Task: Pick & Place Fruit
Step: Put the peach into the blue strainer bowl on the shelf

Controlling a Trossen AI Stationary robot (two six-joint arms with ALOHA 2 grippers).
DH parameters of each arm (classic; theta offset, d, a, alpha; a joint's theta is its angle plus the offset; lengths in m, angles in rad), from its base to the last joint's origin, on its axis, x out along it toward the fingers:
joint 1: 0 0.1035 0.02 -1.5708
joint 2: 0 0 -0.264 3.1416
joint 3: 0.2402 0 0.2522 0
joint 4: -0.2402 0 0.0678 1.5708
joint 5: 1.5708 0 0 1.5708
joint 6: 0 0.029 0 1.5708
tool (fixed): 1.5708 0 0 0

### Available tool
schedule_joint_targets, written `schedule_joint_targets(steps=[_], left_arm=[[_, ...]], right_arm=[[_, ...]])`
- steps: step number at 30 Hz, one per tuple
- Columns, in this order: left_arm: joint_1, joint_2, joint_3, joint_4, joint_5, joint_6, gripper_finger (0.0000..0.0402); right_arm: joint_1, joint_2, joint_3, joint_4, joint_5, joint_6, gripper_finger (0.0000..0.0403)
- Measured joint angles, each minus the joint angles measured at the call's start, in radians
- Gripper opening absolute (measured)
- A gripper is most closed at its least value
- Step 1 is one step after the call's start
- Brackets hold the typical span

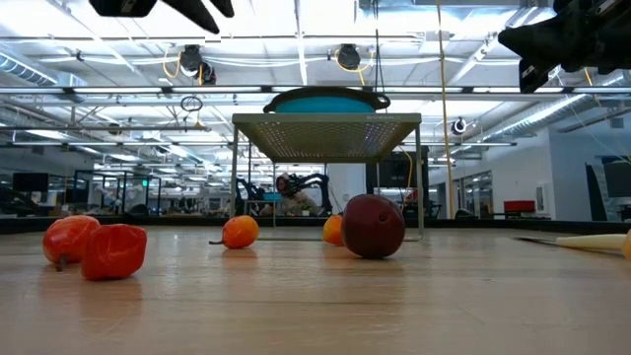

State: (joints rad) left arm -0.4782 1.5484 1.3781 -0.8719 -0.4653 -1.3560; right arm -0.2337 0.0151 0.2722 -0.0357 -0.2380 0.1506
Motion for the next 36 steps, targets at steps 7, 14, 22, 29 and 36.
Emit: schedule_joint_targets(steps=[7,14,22,29,36], left_arm=[[0.001,-0.001,-0.082,0.1,0.039,0.011,0.0092],[0.007,-0.012,-0.184,0.201,0.075,-0.003,0.0092],[0.006,-0.012,-0.256,0.22,0.182,-0.13,0.0092],[-0.005,-0.012,-0.302,0.216,0.265,-0.326,0.0092],[-0.048,-0.012,-0.311,0.162,0.329,-0.547,0.0092]], right_arm=[[0.0,0.0,0.0,0.0,-0.002,0.007,0.0],[0.0,0.0,0.0,0.0,-0.003,0.071,0.0],[0.0,0.0,0.0,0.001,-0.003,0.074,0.0],[0.0,0.0,0.0,0.0,-0.003,0.074,0.0],[0.0,0.0,0.0,0.001,-0.003,0.074,0.0]])
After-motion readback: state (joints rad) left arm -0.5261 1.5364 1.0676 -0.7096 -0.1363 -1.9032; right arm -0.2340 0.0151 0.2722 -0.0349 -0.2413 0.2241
